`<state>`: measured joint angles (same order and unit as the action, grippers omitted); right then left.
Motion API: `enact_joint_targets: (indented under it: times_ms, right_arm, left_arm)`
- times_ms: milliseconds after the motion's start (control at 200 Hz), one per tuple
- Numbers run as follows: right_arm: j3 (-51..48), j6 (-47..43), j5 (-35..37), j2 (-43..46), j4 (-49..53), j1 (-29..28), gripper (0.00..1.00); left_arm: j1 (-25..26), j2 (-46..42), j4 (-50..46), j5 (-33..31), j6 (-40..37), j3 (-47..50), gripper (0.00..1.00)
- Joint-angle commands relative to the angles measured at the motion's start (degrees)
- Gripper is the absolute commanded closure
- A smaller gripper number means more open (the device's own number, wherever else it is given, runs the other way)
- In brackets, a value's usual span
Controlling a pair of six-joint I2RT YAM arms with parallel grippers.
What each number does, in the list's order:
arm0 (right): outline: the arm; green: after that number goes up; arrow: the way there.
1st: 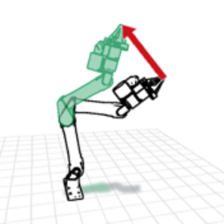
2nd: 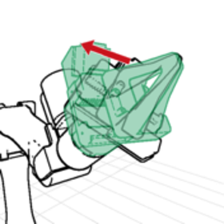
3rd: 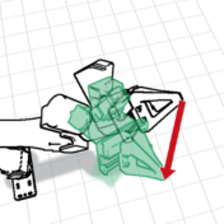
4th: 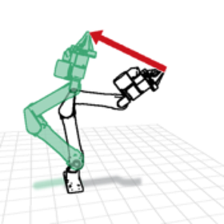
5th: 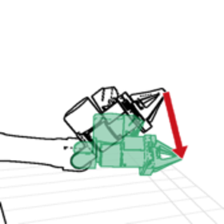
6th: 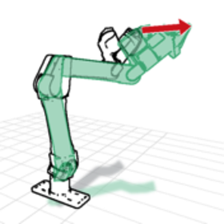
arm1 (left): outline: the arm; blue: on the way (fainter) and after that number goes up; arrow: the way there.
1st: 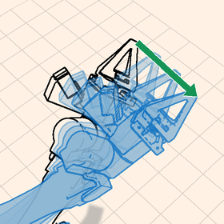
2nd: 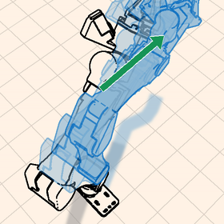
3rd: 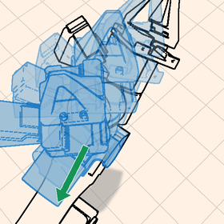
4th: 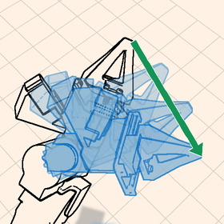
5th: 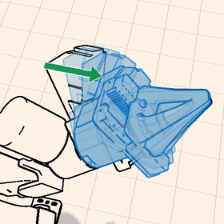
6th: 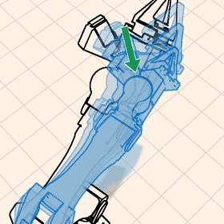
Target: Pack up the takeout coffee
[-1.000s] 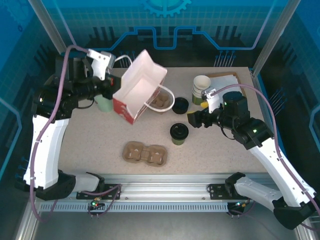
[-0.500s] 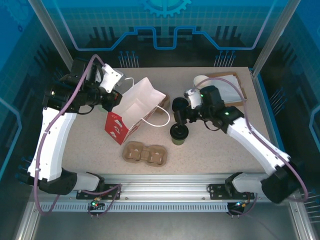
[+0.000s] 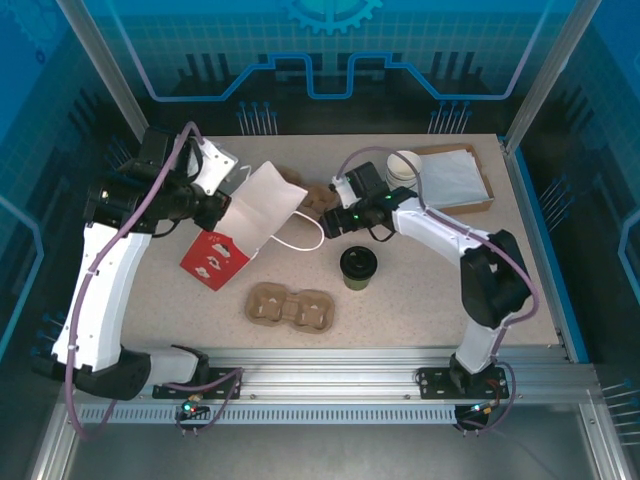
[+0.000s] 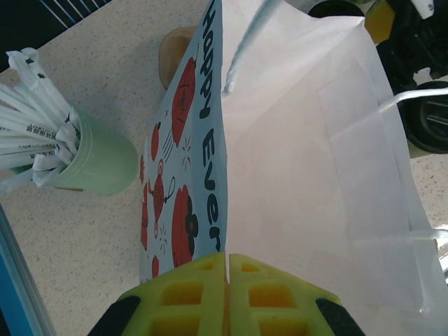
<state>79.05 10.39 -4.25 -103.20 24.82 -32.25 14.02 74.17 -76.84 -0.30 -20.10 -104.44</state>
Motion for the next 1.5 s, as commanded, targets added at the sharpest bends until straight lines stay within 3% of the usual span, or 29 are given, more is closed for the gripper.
enact_joint_targets:
  times_ms: [0,655,995,1306,1491]
  right_arm:
    - [3.95,-0.78,1.12,-4.01,0.43,-1.04,0.19]
    - [20.10,-2.15,8.80,-18.54,4.84,-0.72,0.33]
    - [30.46,-1.52,8.31,-23.79,7.21,2.35,0.35]
    - [26.90,-3.42,5.23,-13.70,8.57,4.87,0.31]
    - [22.76,-5.29,5.58,-6.76,9.38,7.33,0.29]
  left_arm:
    - [-0.66,-2.27,3.00,-1.45,-1.02,2.09,1.00]
    - [-0.93,-1.88,6.85,0.44,-1.57,4.19,1.00]
    - [-1.01,4.78,7.68,8.03,-5.91,1.10,1.00]
    - [-1.02,12.71,7.43,15.35,-7.51,-5.60,1.00]
    - [-1.10,14.91,8.86,19.47,-6.55,-4.70,1.00]
